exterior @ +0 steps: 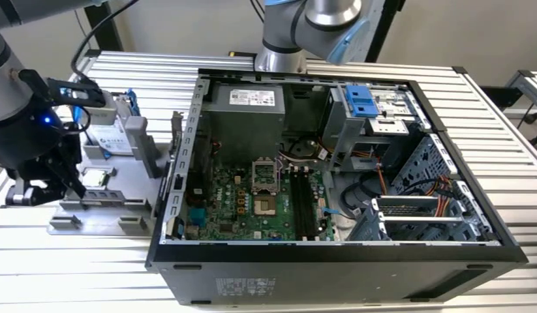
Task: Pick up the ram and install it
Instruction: 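Pick up the ram and move it above insertion slot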
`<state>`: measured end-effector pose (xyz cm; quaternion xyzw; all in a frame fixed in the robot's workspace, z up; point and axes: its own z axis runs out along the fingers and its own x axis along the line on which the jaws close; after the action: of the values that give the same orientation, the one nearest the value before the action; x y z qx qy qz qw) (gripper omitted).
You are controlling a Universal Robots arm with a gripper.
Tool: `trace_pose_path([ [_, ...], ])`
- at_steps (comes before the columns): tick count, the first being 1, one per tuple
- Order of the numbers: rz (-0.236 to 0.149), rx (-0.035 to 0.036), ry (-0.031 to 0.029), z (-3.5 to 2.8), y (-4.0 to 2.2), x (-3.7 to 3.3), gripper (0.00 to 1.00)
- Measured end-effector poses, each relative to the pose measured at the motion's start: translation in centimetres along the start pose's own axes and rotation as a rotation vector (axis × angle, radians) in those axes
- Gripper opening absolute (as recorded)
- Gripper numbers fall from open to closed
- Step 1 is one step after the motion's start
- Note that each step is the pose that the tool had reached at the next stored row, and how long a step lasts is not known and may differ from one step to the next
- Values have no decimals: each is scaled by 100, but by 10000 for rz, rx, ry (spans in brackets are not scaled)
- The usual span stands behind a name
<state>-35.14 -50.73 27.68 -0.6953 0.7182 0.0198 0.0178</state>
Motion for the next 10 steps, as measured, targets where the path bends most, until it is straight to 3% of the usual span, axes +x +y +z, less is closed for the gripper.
trace_pose_path([
  [10, 0, 0, 0, -168, 8, -9, 0],
])
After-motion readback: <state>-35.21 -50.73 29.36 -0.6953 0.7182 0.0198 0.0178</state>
